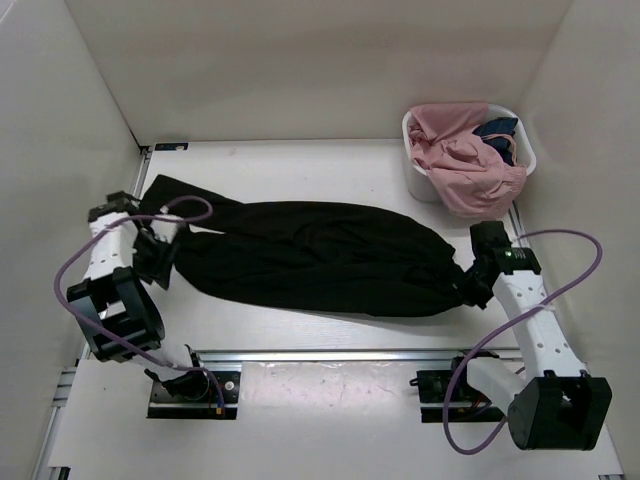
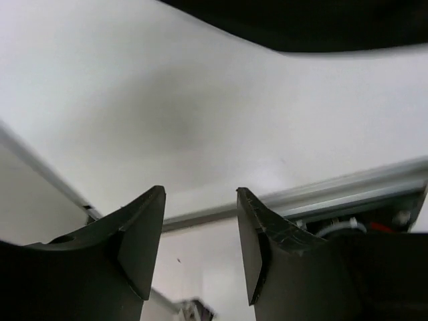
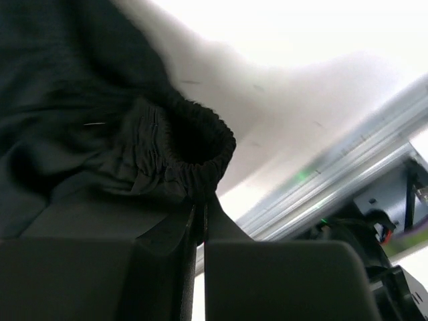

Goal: Fold and stack the trousers
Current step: Flatten the trousers out

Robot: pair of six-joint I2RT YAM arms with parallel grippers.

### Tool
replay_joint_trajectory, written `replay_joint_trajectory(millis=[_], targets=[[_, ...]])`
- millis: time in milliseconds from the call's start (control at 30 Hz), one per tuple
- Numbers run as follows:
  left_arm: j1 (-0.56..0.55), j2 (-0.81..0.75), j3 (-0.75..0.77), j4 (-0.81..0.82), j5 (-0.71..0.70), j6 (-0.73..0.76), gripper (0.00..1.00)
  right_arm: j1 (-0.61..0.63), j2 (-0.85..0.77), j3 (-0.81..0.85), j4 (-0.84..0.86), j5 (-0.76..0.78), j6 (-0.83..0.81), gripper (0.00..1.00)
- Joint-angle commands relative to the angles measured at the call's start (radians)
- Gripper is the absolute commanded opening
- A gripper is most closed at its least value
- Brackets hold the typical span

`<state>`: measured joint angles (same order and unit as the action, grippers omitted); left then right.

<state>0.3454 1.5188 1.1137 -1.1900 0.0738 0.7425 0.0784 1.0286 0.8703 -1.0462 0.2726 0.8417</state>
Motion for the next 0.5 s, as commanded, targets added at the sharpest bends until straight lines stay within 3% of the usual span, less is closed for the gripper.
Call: replay_joint_trajectory(millis=[0,100,233,333,467], targets=[[0.107,0.006,0.13,0.024,0.132,-0.069,0.59,-0.063,-0.045,-0.08,0.012,-0.024,0.019,0.0],[0.164,0.101,0.146,0.12,0.155,-0.147,0.63,-0.121,-0.058,-0.142,0.081,-0.082,-0.006,0.0],[0.191,0.285,0.262,0.141,0.419,-0.277,0.69,-0.134,-0.004,-0.123,0.114,-0.082,-0.056,0.0],[0.156,0.408,0.369,0.15,0.517,-0.33,0.71,-0.134,0.008,-0.097,0.114,-0.073,-0.066,0.0],[0.093,0.481,0.436,0.211,0.517,-0.341,0.89,-0.134,0.008,-0.097,0.114,-0.05,-0.066,0.0]])
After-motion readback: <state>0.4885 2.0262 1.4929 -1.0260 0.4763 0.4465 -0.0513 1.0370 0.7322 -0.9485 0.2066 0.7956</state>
